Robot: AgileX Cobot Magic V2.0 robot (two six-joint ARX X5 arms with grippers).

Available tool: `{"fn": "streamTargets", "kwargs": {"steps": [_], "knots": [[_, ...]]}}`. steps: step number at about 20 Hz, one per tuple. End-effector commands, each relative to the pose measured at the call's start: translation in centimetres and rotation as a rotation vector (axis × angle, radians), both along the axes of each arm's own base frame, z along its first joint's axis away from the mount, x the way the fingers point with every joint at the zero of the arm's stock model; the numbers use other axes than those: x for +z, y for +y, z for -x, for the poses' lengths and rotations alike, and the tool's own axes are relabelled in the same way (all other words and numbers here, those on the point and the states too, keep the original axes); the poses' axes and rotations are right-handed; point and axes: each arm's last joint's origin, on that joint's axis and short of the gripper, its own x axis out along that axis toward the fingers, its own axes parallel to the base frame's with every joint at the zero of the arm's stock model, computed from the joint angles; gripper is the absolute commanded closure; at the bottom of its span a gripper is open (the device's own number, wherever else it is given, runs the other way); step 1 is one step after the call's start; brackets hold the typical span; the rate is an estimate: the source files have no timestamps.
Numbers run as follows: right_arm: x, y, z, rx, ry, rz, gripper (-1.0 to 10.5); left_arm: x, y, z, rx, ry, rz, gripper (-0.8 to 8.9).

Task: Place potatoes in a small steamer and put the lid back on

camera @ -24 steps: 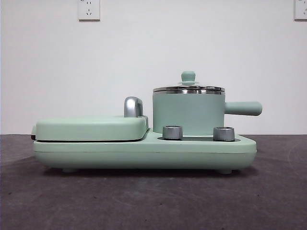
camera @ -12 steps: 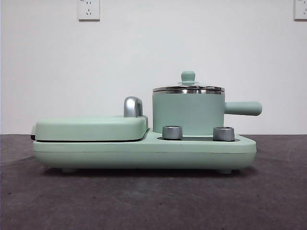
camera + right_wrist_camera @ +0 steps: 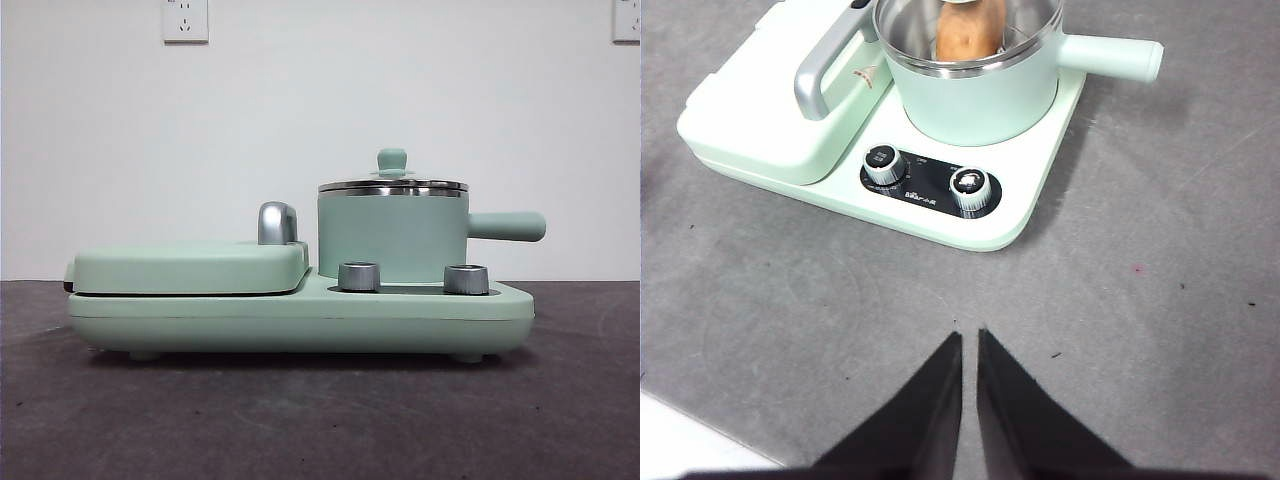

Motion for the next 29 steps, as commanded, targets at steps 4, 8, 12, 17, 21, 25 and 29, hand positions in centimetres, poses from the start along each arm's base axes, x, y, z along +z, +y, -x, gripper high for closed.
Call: {"fn": "streamTargets", "kwargs": {"steps": [4, 8, 12, 17, 21, 25, 29], "knots": [[0.3, 0.1, 0.0, 0.003, -0.011, -0.009, 9.2, -0.7, 0.0, -0.1, -0.01, 0.025, -0.021, 8.08], [0.3, 0.1, 0.0, 0.004, -0.012, -0.009, 9.2, -0.7, 0.0, -0.1, -0.01, 0.025, -0.021, 8.08], [0.3, 0.1, 0.0, 0.003, -0.011, -0.009, 9.2, -0.7, 0.0, -0.1, -0.01, 0.025, -0.021, 8.08], [-0.6, -0.9, -0.2, -0.16, -0.077, -0.019, 9.2, -0.7, 0.0, -0.1, -0.01, 0.025, -0.021, 8.08], [-5.9, -2.3, -2.2, -0.505, -0.299, -0.003, 9.2, -0.7, 0.0, -0.1, -0.01, 0.025, -0.021, 8.08], [-12.2, -2.9, -4.3, -0.574, -0.485, 0.087, 9.2, -0.7, 0.0, -0.1, -0.01, 0.025, -0.021, 8.08], [-16.2, -3.3, -5.1, -0.575, -0.52, 0.087, 9.2, -0.7, 0.0, -0.1, -0.01, 0.025, -0.021, 8.08]]}}
